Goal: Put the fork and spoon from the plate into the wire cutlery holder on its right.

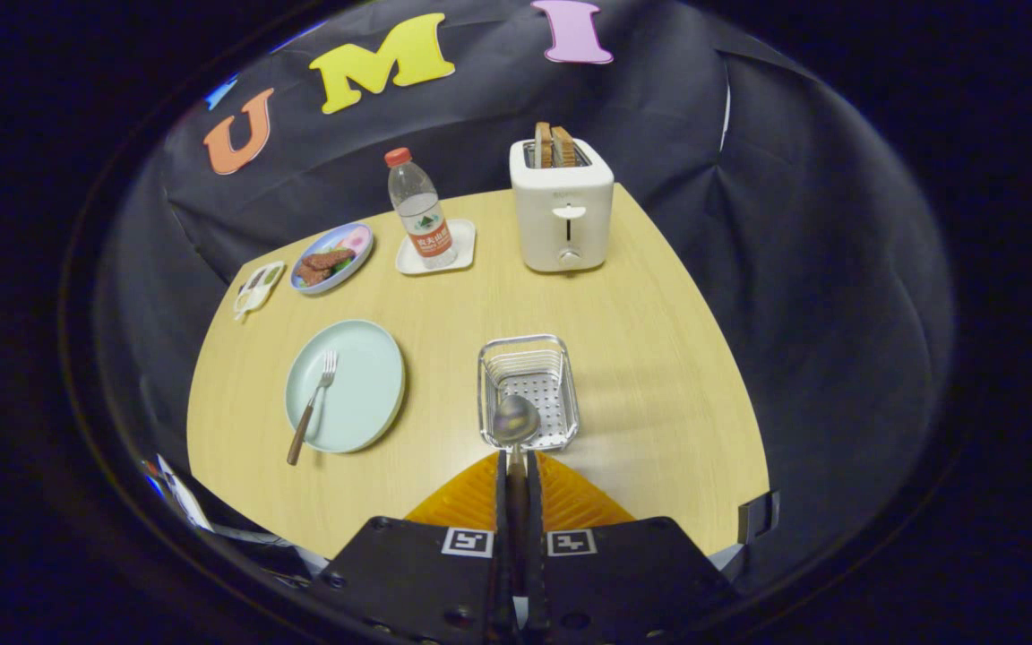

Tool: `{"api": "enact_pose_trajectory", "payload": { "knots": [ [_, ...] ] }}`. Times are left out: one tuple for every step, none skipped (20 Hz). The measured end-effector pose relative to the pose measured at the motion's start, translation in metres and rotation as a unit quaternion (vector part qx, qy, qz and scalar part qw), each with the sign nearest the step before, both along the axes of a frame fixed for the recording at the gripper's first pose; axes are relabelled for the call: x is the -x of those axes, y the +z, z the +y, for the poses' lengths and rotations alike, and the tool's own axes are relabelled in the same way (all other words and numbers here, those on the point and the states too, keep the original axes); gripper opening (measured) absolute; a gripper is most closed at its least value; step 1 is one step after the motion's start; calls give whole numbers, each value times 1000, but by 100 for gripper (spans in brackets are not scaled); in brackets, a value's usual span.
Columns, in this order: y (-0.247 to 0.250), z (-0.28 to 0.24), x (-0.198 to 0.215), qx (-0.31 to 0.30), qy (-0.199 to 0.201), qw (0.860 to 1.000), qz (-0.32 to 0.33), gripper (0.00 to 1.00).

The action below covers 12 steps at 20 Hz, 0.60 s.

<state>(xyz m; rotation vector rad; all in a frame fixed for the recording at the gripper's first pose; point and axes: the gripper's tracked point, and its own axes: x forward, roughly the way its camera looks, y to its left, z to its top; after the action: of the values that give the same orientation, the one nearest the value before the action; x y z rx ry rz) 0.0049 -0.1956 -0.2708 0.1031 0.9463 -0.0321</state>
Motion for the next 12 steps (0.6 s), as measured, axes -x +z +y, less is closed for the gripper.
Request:
{"api": "enact_pose_trajectory", "payload": {
  "knots": [
    [0, -1, -2, 3, -1, 1000, -1, 7],
    [3, 1, -4, 2, 0, 1000, -5, 7],
    [6, 1, -9, 4, 0, 1000, -11, 10],
    [11, 1, -12, 4, 1, 1000, -19, 11],
    [14, 2, -16, 7, 2, 1000, -26, 12],
    [19, 1, -20, 10, -1, 999, -32, 18],
    [22, 1, -23, 11, -3, 999, -38, 23],
    [25, 4, -24, 7, -2, 999, -41, 28],
    [24, 7, -25, 5, -2, 999, -41, 30],
    [25, 9, -25, 4, 1, 999, -43, 37],
    [25, 11, -26, 5, 2, 999, -46, 45],
    [25, 12, -27, 6, 2, 999, -47, 52]
  ]
}}
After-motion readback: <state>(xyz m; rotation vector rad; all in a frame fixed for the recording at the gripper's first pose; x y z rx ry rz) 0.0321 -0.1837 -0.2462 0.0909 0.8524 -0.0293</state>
